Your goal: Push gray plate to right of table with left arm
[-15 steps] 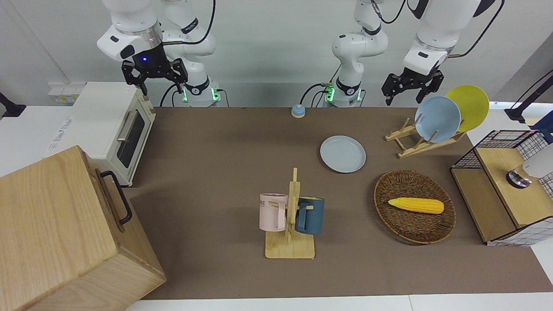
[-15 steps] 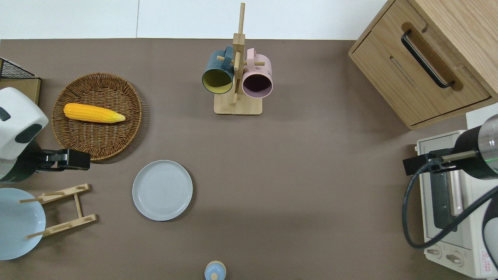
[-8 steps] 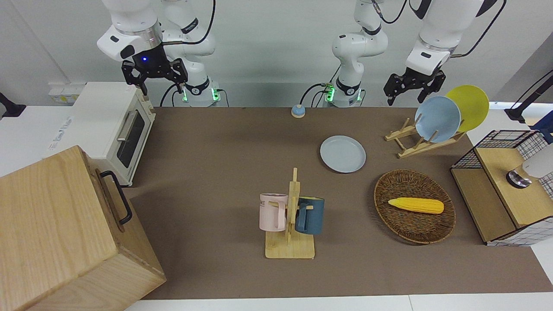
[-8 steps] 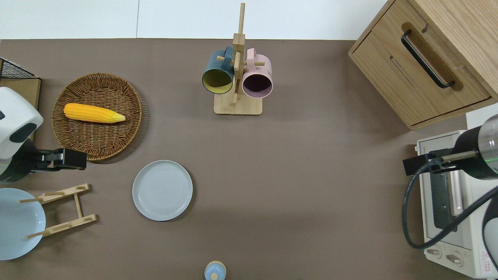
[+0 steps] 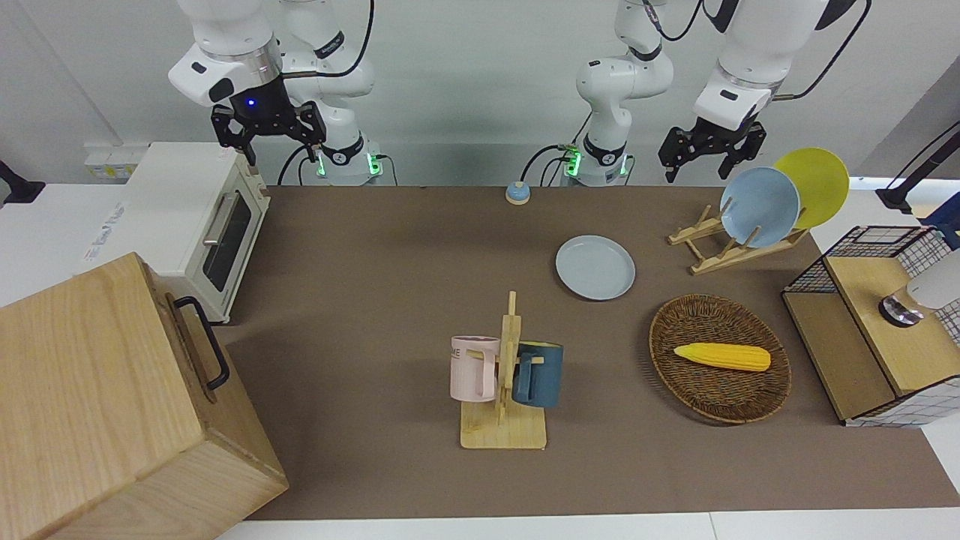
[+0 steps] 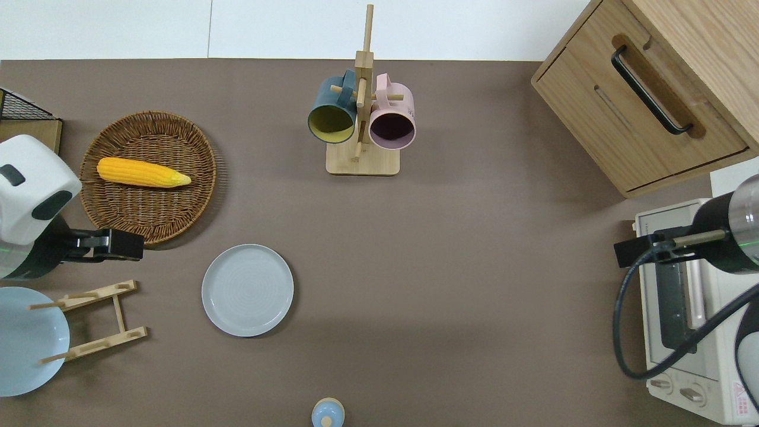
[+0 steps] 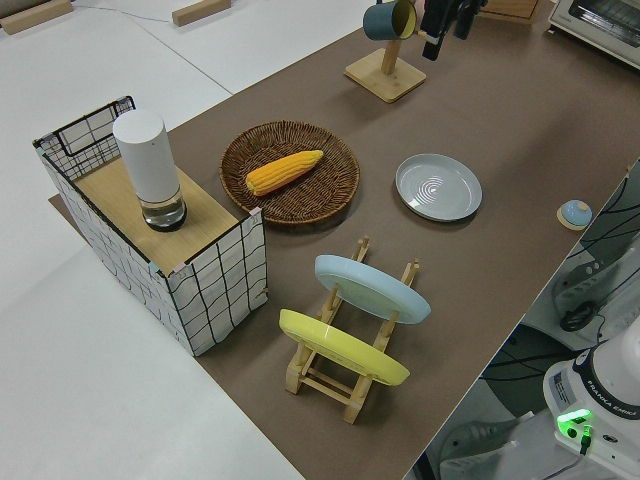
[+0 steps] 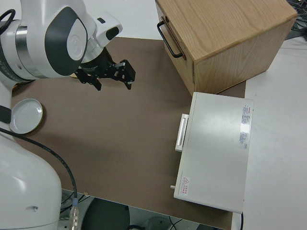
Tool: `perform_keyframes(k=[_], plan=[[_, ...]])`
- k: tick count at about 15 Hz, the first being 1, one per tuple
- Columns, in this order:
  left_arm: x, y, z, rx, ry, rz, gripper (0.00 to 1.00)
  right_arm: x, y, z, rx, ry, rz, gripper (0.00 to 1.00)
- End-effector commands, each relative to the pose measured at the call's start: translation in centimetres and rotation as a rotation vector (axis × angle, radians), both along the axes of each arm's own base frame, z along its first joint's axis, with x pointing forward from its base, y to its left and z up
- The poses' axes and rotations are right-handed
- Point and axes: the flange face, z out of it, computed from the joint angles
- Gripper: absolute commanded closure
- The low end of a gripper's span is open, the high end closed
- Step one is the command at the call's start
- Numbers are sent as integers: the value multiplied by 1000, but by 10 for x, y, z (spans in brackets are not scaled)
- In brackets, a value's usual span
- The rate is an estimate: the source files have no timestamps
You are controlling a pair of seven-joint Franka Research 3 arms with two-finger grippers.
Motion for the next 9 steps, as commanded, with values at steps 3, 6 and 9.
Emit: perform_keyframes(k=[3, 6, 9], plan=[[-1, 14, 4, -14, 13, 30, 7, -5, -1, 2, -3, 6, 4, 5], [-2, -1, 4, -12, 10, 9, 7, -5, -1, 2, -3, 6, 4, 5], [-2, -3, 3, -13, 15, 3, 7, -5, -1, 2, -1, 6, 4, 5]])
